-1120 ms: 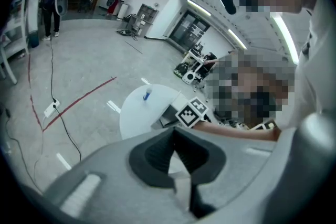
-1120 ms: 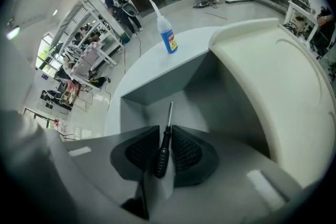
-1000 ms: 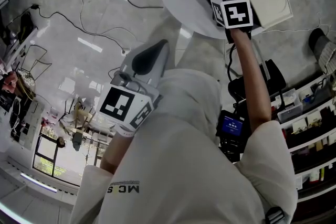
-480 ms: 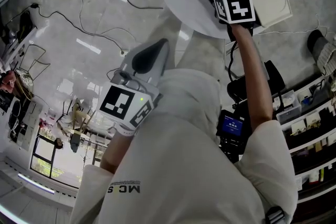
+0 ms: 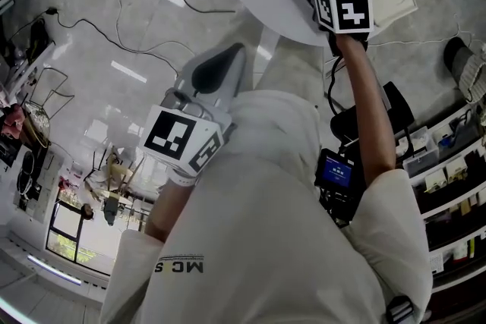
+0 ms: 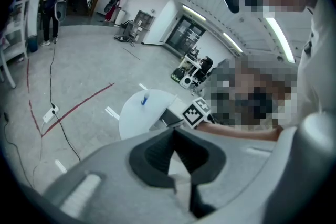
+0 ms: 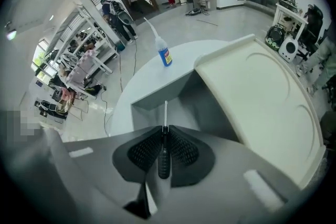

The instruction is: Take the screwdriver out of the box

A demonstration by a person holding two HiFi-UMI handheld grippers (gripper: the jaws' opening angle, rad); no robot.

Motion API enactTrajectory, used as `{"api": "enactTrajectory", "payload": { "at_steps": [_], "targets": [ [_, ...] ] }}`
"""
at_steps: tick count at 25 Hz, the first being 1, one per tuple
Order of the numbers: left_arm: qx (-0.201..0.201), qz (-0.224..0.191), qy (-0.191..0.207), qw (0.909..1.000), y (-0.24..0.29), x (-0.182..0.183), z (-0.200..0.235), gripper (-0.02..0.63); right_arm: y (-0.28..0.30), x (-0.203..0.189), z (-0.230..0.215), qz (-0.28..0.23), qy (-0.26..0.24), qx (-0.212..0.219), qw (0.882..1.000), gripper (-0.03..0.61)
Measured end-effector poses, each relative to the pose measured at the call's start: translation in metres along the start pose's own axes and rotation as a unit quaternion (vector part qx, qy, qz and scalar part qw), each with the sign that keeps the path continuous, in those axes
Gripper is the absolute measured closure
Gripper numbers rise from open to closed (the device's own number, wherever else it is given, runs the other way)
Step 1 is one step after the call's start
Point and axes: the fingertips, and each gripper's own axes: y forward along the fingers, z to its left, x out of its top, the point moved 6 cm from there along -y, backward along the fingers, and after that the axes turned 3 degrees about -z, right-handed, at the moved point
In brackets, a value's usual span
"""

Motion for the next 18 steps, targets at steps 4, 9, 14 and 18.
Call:
{"api": "enactTrajectory", "payload": {
  "at_steps": [4, 9, 14, 18],
  "targets": [
    [-0.007, -0.008, 0.01, 0.9999, -0.002, 0.003, -0.005, 0.614, -0.012, -0.002, 0.003, -0.016, 0.0, -0.006, 1.0, 0.538],
    [-0.014, -0.02, 0.023, 0.9994, -0.018, 0.011, -0.011, 0.614, -0.038, -0.004, 0.022, -0.037, 0.0, -0.004, 0.999, 0.538],
    [-0.022, -0.036, 0.039, 0.9984, -0.034, 0.021, -0.023, 0.614, -0.07, -0.004, 0.041, -0.064, -0.003, -0.006, 0.998, 0.538],
    [-0.03, -0.045, 0.052, 0.9972, -0.045, 0.029, -0.03, 0.614, -0.094, -0.004, 0.057, -0.091, 0.004, -0.005, 0.996, 0.54]
  ]
}}
